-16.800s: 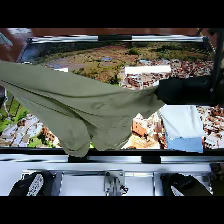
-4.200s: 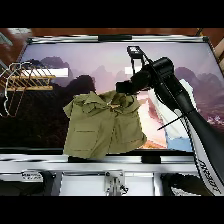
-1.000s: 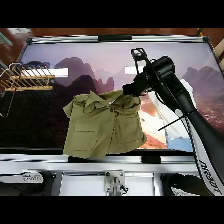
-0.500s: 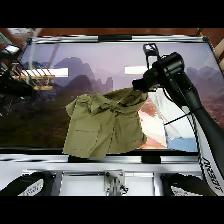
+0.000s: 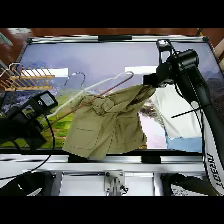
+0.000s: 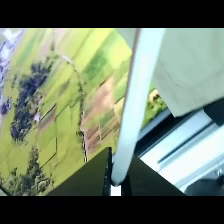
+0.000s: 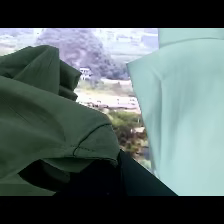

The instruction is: Fold the shirts.

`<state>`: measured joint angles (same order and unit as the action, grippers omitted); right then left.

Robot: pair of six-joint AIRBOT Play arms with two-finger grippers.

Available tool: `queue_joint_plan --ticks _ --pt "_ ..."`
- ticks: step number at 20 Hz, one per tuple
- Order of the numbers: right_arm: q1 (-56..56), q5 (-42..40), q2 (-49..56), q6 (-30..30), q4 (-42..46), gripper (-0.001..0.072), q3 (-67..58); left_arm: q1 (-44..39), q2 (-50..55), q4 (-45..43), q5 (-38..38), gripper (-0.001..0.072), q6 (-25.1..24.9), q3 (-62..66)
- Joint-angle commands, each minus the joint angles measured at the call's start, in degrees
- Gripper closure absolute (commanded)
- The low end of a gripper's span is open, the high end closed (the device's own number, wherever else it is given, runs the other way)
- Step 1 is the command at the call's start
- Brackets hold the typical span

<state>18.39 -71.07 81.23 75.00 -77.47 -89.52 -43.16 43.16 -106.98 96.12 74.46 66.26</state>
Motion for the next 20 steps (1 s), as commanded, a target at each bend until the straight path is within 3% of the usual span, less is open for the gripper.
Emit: queue_joint_plan --ticks 1,6,12,20 --pt "-0.55 0.02 -0.15 1.84 -0.24 0.0634 -0.04 -6.12 -1.31 -0.85 1.07 0.0679 1.09 -4.07" --pt "-0.52 -0.02 -1.88 2.25 -0.68 0.0634 -0.17 -6.19 -1.18 1.03 -10.78 0.0679 5.20 -14.36" --pt "0.52 -0.48 -3.30 3.98 -5.99 0.0635 -0.15 -5.68 3.28 2.25 -19.12 0.0679 9.20 -15.69" --pt "2.16 -5.46 -3.89 7.45 -4.02 0.0635 -0.17 -5.44 9.22 0.90 -18.43 0.0679 11.76 -15.72"
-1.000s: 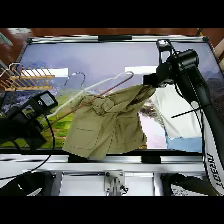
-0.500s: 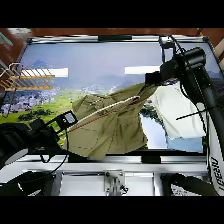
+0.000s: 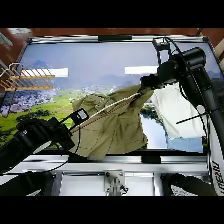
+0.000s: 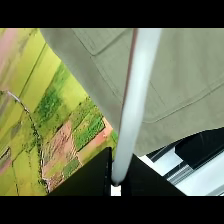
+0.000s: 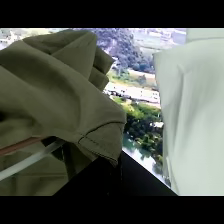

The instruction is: Fold the shirts.

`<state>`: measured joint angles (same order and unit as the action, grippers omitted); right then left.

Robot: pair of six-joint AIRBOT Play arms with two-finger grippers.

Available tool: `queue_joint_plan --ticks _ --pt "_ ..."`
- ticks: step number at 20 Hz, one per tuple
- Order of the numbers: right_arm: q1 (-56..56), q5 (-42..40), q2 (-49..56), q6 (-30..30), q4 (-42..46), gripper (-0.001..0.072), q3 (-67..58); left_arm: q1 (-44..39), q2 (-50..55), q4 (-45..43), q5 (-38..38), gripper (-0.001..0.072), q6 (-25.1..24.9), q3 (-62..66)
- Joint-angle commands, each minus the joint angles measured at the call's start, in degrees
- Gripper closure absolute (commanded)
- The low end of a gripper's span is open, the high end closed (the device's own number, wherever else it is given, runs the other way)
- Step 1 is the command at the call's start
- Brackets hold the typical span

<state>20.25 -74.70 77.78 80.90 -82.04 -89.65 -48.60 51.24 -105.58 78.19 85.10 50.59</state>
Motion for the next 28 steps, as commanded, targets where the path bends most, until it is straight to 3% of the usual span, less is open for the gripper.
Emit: queue_joint_plan --ticks 1,4,8,13,18,24,28 --pt "0.35 -1.53 -0.96 2.25 0.02 0.0635 -0.04 0.00 1.42 -0.44 -1.29 0.0679 1.11 -0.02" --pt "1.81 -0.26 -3.37 5.35 -1.31 0.0635 -0.04 -0.31 3.08 2.12 -4.50 0.0679 -4.02 0.00" --pt "6.49 0.17 -7.02 8.57 -1.68 0.0635 -0.04 -1.29 4.83 3.72 -10.80 0.0679 -4.48 0.07" --pt "13.03 -0.55 -11.63 8.81 -1.62 0.0635 -0.04 -0.13 5.16 7.08 -17.38 0.0679 3.04 0.02" --pt "14.75 -0.63 -16.20 8.74 -1.70 0.0635 -0.04 2.38 5.31 8.68 -17.62 0.0679 3.23 -0.02" --pt "14.75 1.22 -17.84 14.08 -11.74 0.0635 -0.02 2.38 6.21 14.53 -17.14 0.0679 -9.75 0.02" --pt "14.75 1.16 -17.86 14.97 -14.38 0.0635 -0.04 2.97 6.23 16.20 -19.85 0.0679 -6.80 0.02"
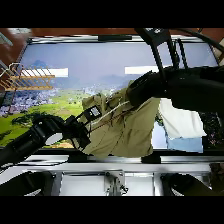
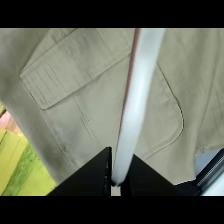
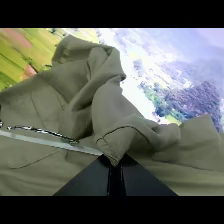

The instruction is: Fold the shirts.

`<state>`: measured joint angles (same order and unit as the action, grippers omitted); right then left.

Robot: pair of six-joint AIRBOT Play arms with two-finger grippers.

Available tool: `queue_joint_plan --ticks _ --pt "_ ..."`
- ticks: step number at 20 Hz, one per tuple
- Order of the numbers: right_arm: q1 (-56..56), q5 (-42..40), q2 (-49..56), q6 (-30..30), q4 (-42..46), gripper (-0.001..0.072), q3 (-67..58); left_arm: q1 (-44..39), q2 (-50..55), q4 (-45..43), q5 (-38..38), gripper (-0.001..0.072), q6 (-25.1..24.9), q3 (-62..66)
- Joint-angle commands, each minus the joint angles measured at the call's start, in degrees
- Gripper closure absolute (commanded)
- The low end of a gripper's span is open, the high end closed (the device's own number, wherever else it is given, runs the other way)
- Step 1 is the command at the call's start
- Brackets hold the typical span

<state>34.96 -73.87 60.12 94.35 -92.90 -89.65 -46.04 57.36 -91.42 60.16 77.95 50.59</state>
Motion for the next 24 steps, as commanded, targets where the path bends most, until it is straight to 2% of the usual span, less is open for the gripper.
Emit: queue_joint_plan --ticks 1,3,8,12,13,14,15,17,19,21,23,24 --pt "0.04 0.35 -0.31 2.54 -5.05 0.0635 -0.04 1.05 0.20 3.10 -2.62 0.0679 1.49 0.00" --pt "0.04 -0.07 -0.48 2.99 -6.40 0.0635 -0.04 2.56 0.55 5.46 -3.58 0.0679 2.78 -0.02" --pt "0.02 -3.74 -0.70 2.29 -0.50 0.0635 -0.02 4.11 0.61 8.70 -4.20 0.0679 2.67 -0.02" --pt "0.02 -5.20 0.17 2.08 -3.04 0.0630 0.02 4.07 0.57 12.87 -7.37 0.0679 2.67 0.04" --pt "0.02 -6.40 0.94 2.10 -3.58 0.0530 0.02 3.82 0.57 13.00 -7.96 0.0679 2.73 0.13" --pt "0.02 -7.63 1.77 2.12 -3.87 0.0269 0.02 3.50 0.57 13.00 -8.17 0.0679 2.91 0.17" --pt "-0.02 -8.39 2.32 2.45 -3.78 0.0149 0.02 3.45 0.55 13.00 -8.07 0.0679 2.93 0.17" --pt "-0.04 -10.34 2.14 2.47 0.37 0.0149 -0.04 3.76 0.50 12.76 -8.02 0.0679 2.89 0.17" --pt "-1.14 -11.91 0.59 2.32 9.05 0.0150 -0.04 3.76 0.50 12.33 -8.02 0.0678 2.60 0.17" --pt "-6.95 -12.24 -1.07 1.68 16.96 0.0149 -0.04 3.78 0.48 12.13 -7.82 0.0678 1.14 0.17" --pt "-17.77 -10.47 -1.14 1.46 16.70 0.0151 0.02 3.78 0.48 12.11 -6.95 0.0678 -0.70 0.17" --pt "-24.98 -8.20 -0.63 2.21 13.27 0.0154 0.09 3.78 0.46 11.91 -6.73 0.0679 -1.53 0.17"
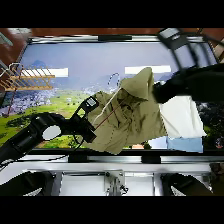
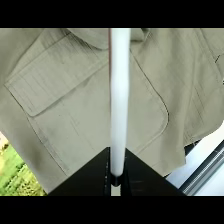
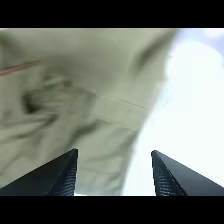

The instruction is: Fold the shirts.

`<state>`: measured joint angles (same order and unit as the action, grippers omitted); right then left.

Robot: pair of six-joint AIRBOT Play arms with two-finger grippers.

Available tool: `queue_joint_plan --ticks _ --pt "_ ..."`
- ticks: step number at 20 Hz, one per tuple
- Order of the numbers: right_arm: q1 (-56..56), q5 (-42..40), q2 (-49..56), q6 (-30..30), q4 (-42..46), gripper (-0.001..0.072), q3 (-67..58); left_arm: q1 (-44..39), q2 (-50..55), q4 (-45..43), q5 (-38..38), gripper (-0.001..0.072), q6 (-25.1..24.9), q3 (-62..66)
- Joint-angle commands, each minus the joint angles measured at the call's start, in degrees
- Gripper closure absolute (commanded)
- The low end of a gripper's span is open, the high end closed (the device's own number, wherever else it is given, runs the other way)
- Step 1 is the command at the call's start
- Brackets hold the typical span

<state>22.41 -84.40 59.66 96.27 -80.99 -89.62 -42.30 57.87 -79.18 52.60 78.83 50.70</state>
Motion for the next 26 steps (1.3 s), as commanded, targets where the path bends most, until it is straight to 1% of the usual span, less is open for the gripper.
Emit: queue_joint_plan --ticks 1,2,3,4,5,7,8,9,10,12,16,17,20,25,26 --pt "-18.93 4.22 0.87 1.90 -1.77 0.0155 0.07 0.04 -0.04 -0.35 0.79 0.0678 -3.76 0.07" --pt "-24.55 5.64 2.49 5.25 -3.45 0.0154 0.07 0.17 -0.02 -0.52 0.70 0.0679 -5.09 0.07" --pt "-28.39 5.53 4.48 12.74 -4.11 0.0154 0.07 0.35 0.02 -0.55 0.76 0.0678 -6.71 0.07" --pt "-30.56 4.13 6.32 23.28 -5.79 0.0154 0.07 0.74 0.02 -0.57 0.74 0.0678 -8.57 0.07" --pt "-31.54 2.25 8.22 35.45 -9.05 0.0154 0.07 1.27 0.02 -0.74 0.74 0.0678 -10.05 0.07" --pt "-31.21 -2.71 11.67 56.46 -18.21 0.0154 0.07 2.23 0.02 -1.51 0.74 0.0678 -12.83 0.07" --pt "-30.62 -4.96 13.18 65.57 -21.57 0.0154 0.07 2.56 0.02 -2.54 0.76 0.0679 -14.47 0.07" --pt "-29.42 -6.32 14.67 72.89 -22.97 0.0154 0.07 2.75 0.02 -3.39 0.76 0.0678 -16.06 0.07" --pt "-28.06 -6.14 15.93 75.80 -22.60 0.0154 0.07 2.91 0.02 -3.93 0.76 0.0679 -17.16 0.07" --pt "-25.49 -3.50 18.18 77.94 -21.29 0.0154 0.07 2.84 0.02 -3.91 0.74 0.0679 -18.82 0.07" --pt "-20.83 7.85 20.52 78.66 -20.33 0.0154 0.07 1.51 0.13 -3.93 0.72 0.0679 -21.18 0.07" --pt "-20.13 8.90 20.83 78.66 -20.22 0.0154 0.07 1.44 0.13 -3.93 0.70 0.0678 -21.16 0.07" --pt "-19.34 7.50 21.88 78.66 -19.04 0.0154 0.09 1.46 0.13 -3.96 -1.14 0.0678 -21.40 0.07" --pt "-19.15 0.61 24.13 78.66 -20.35 0.0154 0.13 1.70 0.13 -3.98 -5.40 0.0678 -21.33 0.07" --pt "-19.08 0.28 24.59 78.66 -20.39 0.0169 0.13 1.70 0.13 -3.96 -6.62 0.0678 -21.33 0.07"
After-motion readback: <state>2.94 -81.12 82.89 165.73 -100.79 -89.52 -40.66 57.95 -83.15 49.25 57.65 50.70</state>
